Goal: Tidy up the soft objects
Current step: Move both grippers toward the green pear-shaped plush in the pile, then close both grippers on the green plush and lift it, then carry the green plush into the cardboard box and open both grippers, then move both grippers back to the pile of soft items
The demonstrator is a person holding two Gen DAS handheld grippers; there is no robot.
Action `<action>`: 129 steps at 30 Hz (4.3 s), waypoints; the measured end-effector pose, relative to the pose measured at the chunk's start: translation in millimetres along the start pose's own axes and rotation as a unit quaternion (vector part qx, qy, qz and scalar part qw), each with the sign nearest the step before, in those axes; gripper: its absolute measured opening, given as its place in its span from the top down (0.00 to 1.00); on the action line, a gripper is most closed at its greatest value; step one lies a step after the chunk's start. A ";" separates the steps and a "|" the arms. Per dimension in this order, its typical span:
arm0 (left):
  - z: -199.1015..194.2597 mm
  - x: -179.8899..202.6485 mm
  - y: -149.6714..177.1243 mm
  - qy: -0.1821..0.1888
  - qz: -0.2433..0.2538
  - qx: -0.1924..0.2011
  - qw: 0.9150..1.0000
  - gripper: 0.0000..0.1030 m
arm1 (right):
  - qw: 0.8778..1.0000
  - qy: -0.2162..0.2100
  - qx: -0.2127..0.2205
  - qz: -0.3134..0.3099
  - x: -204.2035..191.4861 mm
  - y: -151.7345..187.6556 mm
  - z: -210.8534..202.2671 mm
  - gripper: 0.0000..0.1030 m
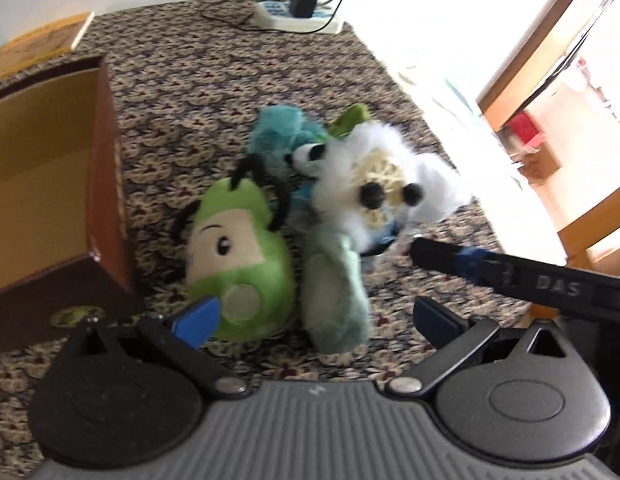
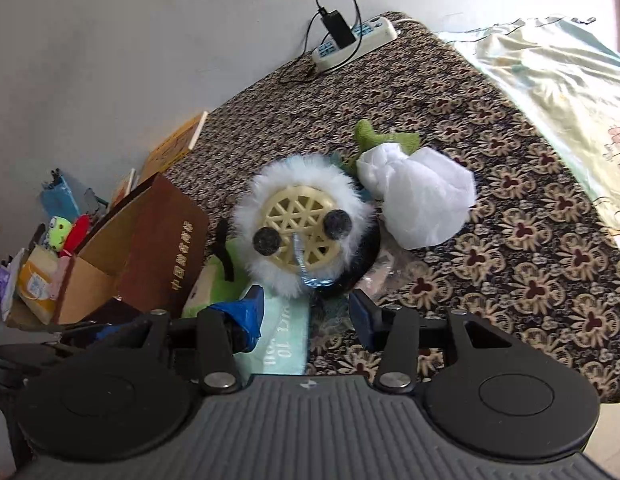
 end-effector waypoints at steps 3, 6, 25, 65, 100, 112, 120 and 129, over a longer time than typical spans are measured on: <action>1.7 -8.6 -0.6 0.003 -0.017 -0.002 1.000 0.00 | 1.000 -0.017 -0.005 -0.004 -7.1 -0.2 2.1 0.70; 1.8 -25.6 -2.0 -0.032 -0.020 -0.001 0.999 0.01 | 0.999 -0.042 -0.006 -0.008 -18.9 -4.8 3.4 0.71; 35.1 -50.7 1.5 -0.039 -0.017 -0.002 0.999 0.20 | 0.991 -0.002 -0.112 -0.079 -81.7 -1.8 83.5 0.70; -133.9 -109.0 -55.6 -0.067 0.008 0.208 0.976 0.36 | 0.958 -0.173 0.081 -0.215 -246.8 -54.1 33.0 0.75; -125.6 -320.0 9.9 -0.141 -0.041 0.074 0.986 0.17 | 0.970 -0.134 -0.193 -0.058 -341.2 57.5 212.3 0.72; -128.4 -300.7 -16.8 -0.173 -0.026 0.087 0.981 0.15 | 0.987 -0.101 -0.084 -0.088 -323.7 23.8 170.1 0.72; -120.3 -272.6 -25.1 -0.196 -0.005 0.079 0.977 0.14 | 0.992 -0.077 -0.043 -0.096 -303.1 14.7 148.1 0.72; -117.4 -226.2 -33.5 -0.219 0.012 0.090 0.971 0.13 | 0.992 -0.085 -0.024 -0.086 -269.7 4.5 118.8 0.72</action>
Point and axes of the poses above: each gripper's, at about its wrist camera, not at the fingertips, and z roughly the way its jaws point, x to its right, y to its underside, the point moved 10 cm from there along z, roughly the way its jaws point, and after that the axes turned 3 degrees about -x, right-handed, at the moved point
